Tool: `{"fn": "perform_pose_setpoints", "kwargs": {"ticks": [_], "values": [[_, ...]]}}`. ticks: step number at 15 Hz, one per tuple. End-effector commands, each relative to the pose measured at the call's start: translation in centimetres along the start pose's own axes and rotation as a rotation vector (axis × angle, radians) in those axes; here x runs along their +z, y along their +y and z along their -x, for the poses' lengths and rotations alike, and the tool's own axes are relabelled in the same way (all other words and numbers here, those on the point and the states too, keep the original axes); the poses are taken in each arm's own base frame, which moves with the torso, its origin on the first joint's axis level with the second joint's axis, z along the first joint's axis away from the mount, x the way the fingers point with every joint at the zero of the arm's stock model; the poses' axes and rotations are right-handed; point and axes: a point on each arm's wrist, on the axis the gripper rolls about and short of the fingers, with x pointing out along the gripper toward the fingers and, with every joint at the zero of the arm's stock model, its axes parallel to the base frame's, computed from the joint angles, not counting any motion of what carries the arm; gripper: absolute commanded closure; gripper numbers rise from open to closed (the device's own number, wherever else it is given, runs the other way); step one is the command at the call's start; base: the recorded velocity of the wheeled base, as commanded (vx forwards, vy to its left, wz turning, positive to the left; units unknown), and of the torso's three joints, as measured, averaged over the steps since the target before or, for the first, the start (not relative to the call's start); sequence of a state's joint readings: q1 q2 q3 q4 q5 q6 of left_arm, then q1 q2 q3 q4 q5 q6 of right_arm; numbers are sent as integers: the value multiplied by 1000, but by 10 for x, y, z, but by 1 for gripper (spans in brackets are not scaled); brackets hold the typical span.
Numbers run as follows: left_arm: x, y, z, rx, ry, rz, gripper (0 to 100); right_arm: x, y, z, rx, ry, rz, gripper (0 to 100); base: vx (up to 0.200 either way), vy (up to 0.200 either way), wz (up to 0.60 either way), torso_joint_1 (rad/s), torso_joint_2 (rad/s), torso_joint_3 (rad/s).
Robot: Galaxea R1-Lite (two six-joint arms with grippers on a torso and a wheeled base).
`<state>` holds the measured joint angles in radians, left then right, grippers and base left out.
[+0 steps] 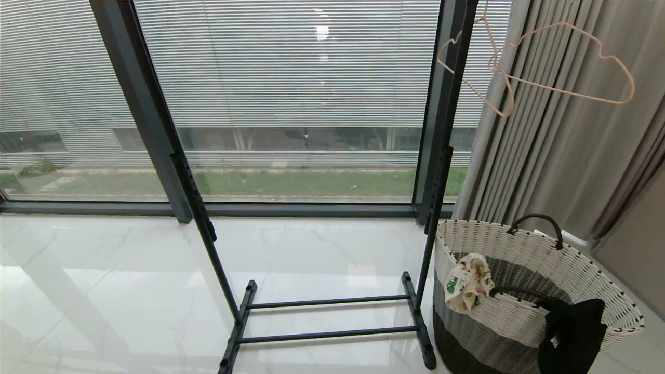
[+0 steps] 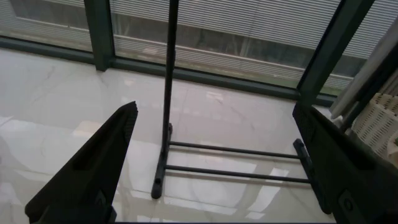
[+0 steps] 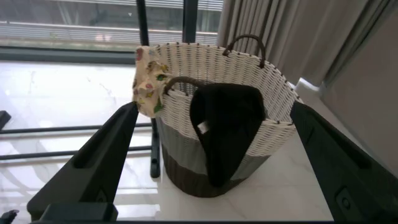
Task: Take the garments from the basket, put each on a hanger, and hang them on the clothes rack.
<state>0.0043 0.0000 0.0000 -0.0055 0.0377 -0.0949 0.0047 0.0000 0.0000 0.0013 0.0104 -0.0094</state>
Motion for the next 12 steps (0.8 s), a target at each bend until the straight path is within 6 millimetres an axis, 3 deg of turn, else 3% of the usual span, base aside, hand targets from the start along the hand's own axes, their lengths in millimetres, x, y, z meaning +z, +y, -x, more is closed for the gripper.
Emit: {"fn": "perform_pose_setpoints", "kwargs": {"ticks": [1,3,11,12], "values": [[0,0,0,1,1,0,0,0,0,0,0,0,-2,0,0,-200,0,7,2,2],[0,0,0,1,1,2,0,0,0,0,2,0,3,0,0,-200,0,2,2,2],[0,0,0,4,-1,16,0,0,0,0,2,-1,-6,0,0,0,0,0,0,0],[0,0,0,4,-1,16,0,0,0,0,2,-1,-6,0,200,0,0,2,2,2]]}}
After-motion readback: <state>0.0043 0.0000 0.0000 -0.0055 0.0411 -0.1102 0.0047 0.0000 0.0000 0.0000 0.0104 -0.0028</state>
